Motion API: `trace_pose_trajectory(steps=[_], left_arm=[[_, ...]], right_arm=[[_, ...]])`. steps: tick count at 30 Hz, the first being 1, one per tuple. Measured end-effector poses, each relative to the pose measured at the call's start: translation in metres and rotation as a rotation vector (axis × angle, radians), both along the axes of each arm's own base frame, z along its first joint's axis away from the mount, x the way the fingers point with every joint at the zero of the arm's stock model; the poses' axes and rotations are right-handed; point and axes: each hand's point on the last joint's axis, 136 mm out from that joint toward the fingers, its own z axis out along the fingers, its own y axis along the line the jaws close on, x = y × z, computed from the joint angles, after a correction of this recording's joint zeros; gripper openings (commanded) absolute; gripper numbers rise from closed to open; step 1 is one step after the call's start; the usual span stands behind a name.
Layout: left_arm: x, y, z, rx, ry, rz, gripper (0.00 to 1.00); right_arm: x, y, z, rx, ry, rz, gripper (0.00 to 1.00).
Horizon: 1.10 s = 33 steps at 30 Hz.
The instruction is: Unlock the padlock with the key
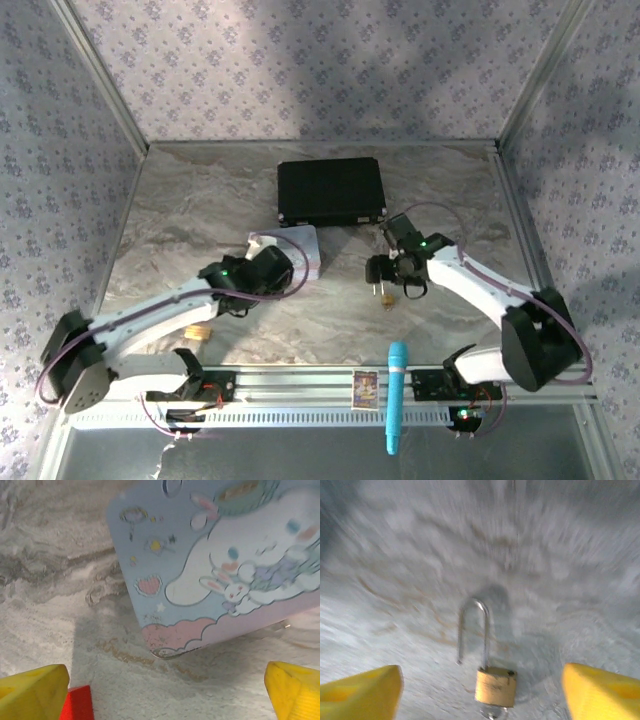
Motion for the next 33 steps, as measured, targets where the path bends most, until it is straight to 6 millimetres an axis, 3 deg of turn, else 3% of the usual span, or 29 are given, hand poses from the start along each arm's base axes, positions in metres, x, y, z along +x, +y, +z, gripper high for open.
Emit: trace_pose_trajectory(steps=[5, 10, 13, 15, 17, 20, 23, 26, 29, 33], left_arm=[[0.027, 0.025, 0.037, -0.199, -0.104, 0.115, 1.0], [0.074, 0.087, 0.042, -0.207, -0.182, 0.337, 1.0], [0.094, 0.113, 0.041, -0.102, -0.262, 0.396, 1.0], [0.102, 0.128, 0.033, -0.034, -0.29, 0.419, 1.0], [0.108, 0.152, 0.019, 0.016, -0.292, 0.47, 1.0], [0.112, 0.192, -0.01, 0.055, -0.279, 0.563, 1.0], [0.111, 0.215, -0.042, 0.049, -0.254, 0.604, 1.0], [0.11, 0.225, -0.071, -0.014, -0.222, 0.6, 1.0], [0.113, 0.228, -0.073, -0.062, -0.27, 0.573, 1.0], [0.127, 0.224, -0.067, -0.121, -0.321, 0.521, 1.0]], right_arm=[[0.041, -0.014, 0.066, 0.024, -0.251, -0.042, 0.99], [0.077, -0.058, 0.077, -0.069, -0.385, -0.126, 0.98], [0.091, -0.099, 0.067, -0.16, -0.491, -0.205, 0.99], [0.087, -0.125, 0.049, -0.227, -0.523, -0.237, 0.99], [0.08, -0.151, 0.028, -0.277, -0.51, -0.276, 0.99], [0.083, -0.18, 0.017, -0.305, -0.522, -0.341, 0.98], [0.089, -0.191, 0.01, -0.311, -0.584, -0.362, 0.98], [0.086, -0.195, -0.009, -0.3, -0.618, -0.359, 0.96], [0.083, -0.198, -0.02, -0.284, -0.643, -0.357, 0.97], [0.099, -0.194, -0.024, -0.264, -0.681, -0.328, 0.98]])
